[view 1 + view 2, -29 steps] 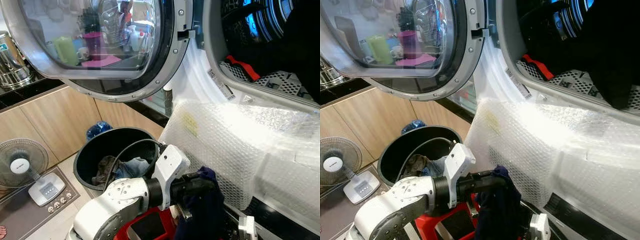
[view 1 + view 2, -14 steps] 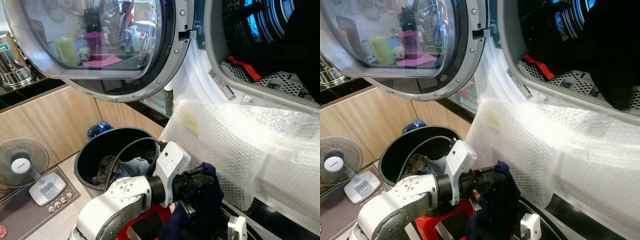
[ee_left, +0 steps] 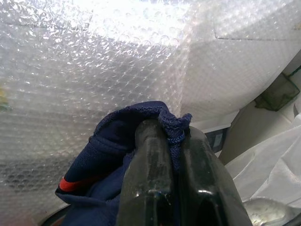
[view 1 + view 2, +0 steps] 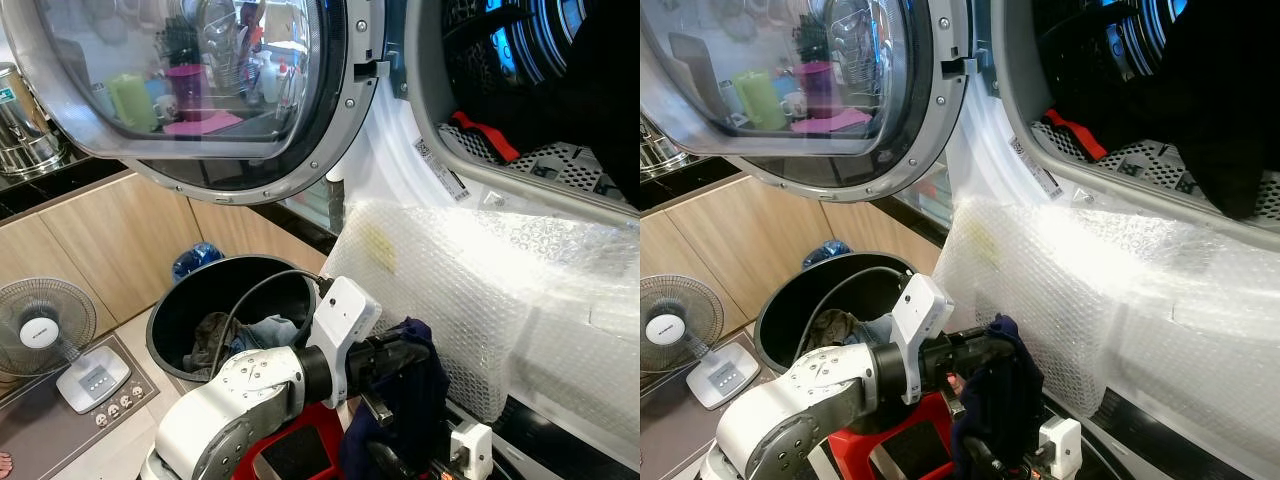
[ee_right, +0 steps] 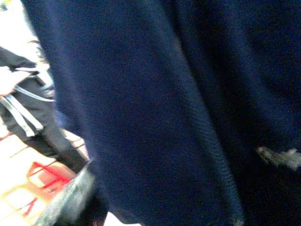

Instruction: Clothes washing

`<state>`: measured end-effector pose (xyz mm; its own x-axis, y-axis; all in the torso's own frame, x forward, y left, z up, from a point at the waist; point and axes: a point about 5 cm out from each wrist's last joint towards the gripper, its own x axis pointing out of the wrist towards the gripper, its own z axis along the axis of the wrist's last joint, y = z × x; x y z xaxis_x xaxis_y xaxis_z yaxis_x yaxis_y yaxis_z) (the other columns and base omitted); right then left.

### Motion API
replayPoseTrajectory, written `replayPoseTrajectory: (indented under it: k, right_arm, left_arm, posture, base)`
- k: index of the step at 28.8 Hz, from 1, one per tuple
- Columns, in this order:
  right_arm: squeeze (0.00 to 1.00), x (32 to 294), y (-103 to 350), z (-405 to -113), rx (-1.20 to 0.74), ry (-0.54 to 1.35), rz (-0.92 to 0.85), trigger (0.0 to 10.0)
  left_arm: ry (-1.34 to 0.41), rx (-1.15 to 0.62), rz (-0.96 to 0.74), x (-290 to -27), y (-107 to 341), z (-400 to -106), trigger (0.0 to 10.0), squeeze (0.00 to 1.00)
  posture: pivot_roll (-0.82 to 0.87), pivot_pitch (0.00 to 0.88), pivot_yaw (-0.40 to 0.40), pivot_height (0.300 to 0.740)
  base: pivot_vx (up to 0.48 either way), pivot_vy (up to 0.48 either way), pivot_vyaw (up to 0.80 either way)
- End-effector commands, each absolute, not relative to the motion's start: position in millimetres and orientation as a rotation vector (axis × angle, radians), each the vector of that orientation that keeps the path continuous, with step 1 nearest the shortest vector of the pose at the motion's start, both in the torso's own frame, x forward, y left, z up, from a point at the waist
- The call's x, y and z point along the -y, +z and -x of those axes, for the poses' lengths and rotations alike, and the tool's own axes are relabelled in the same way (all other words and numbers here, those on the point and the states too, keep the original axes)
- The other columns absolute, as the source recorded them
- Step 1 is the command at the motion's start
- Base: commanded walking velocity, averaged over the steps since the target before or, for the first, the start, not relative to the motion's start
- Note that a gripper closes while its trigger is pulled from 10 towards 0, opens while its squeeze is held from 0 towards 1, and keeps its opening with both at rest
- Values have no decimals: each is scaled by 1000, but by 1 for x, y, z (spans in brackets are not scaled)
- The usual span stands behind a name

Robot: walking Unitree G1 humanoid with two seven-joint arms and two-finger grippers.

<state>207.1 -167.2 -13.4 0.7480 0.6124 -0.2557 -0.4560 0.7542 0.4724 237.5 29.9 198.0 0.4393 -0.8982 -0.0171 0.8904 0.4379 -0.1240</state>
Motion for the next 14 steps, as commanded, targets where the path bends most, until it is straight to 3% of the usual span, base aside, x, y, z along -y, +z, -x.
replayPoseTrajectory:
  k: [1, 5, 11, 14]
  right_arm:
    - [0, 165, -23, -205, -463, 544, -400, 10000]
    - [0, 162, -25, -203, -476, 547, -447, 10000]
    - [0, 165, -34, -211, -494, 371, -487, 10000]
    - [0, 164, -29, -218, -439, 339, -627, 10000]
  left_arm:
    - [-1111, -56, 110, -31, 206, -240, 10000, 0]
    - [-1104, -50, 111, -30, 209, -242, 10000, 0]
    - [-1048, -49, 123, -30, 212, -250, 10000, 0]
    - [-1043, -49, 127, -30, 213, -250, 10000, 0]
  posture:
    - [90, 0, 76, 740]
    - [88, 0, 79, 740]
    - [88, 0, 88, 740]
    - [90, 0, 89, 740]
  base:
    - [0, 0, 0]
    - [0, 0, 0]
    - [0, 0, 0]
    - [0, 0, 0]
